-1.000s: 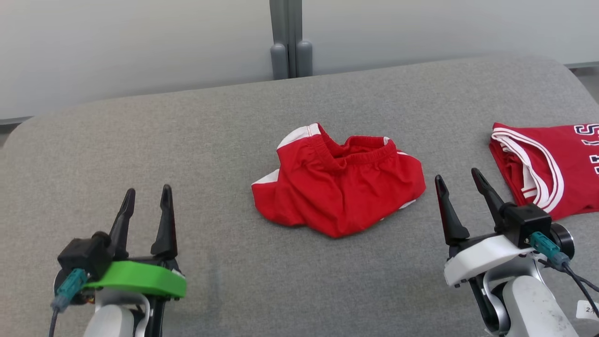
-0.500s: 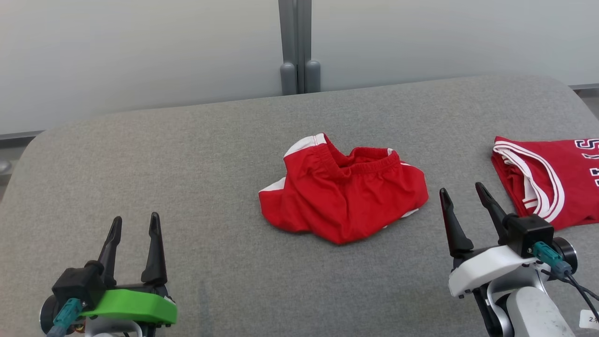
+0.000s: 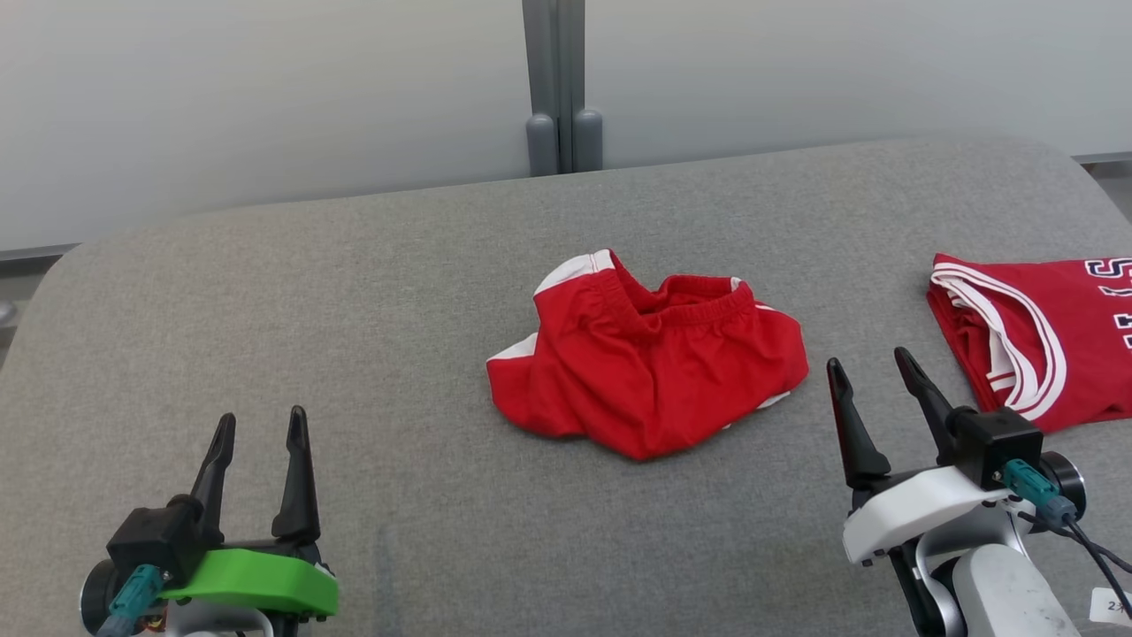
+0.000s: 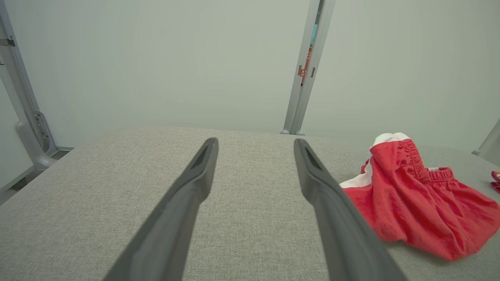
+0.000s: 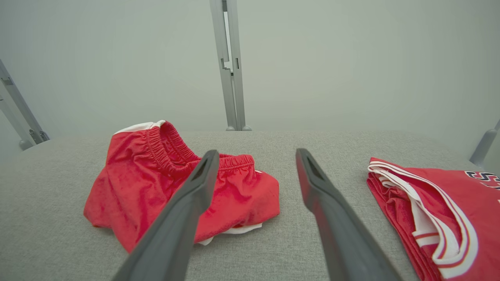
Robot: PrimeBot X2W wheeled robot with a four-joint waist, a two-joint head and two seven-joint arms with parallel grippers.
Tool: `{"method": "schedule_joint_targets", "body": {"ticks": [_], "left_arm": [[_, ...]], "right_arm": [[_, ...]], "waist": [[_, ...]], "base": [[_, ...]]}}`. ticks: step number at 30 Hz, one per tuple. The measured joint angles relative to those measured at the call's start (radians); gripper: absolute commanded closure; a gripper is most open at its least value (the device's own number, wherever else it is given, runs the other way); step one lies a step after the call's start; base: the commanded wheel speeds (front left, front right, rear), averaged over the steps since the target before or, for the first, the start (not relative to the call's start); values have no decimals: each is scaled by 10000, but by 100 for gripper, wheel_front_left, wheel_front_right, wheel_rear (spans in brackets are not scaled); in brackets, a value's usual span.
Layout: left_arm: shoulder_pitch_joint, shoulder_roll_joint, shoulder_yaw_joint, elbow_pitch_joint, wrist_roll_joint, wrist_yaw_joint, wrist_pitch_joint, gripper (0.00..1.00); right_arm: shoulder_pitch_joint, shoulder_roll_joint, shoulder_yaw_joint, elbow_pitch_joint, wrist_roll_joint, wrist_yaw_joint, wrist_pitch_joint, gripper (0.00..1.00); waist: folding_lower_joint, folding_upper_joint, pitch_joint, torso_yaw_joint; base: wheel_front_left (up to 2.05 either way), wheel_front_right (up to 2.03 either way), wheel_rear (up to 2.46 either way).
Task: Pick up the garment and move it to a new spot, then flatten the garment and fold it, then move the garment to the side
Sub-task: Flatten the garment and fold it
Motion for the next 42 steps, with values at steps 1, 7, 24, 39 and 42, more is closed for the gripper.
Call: {"method": "schedule_joint_targets", "body": {"ticks": [1, 7, 24, 39, 42], "left_arm": [[-4, -2, 4, 15, 2, -2, 0, 0], [-93, -6, -123, 378, -4, -13, 2, 0], [-4852, 178, -2372, 2013, -874, -59, 3444, 0], [-7173, -174, -4056, 3503, -1756, 25, 5260, 0], [-7543, -270, -4303, 3835, -1601, 362, 5672, 0]], "right_arm": [[0, 2, 4, 0, 0, 0, 0, 0], [-7, 2, 71, 13, 12, 0, -4, 0], [-923, 81, 652, 98, 31, 0, -196, 0], [-1381, 203, 924, 541, 104, 0, -502, 0], [-1399, 207, 936, 610, 104, 0, -548, 0]], "waist": [[0, 0, 13, 3], [0, 0, 150, -7], [0, 0, 1453, -613], [0, 0, 2362, -1842], [0, 0, 2437, -2014]], "base": [[0, 0, 0], [0, 0, 0], [0, 0, 0], [0, 0, 0], [0, 0, 0]]}}
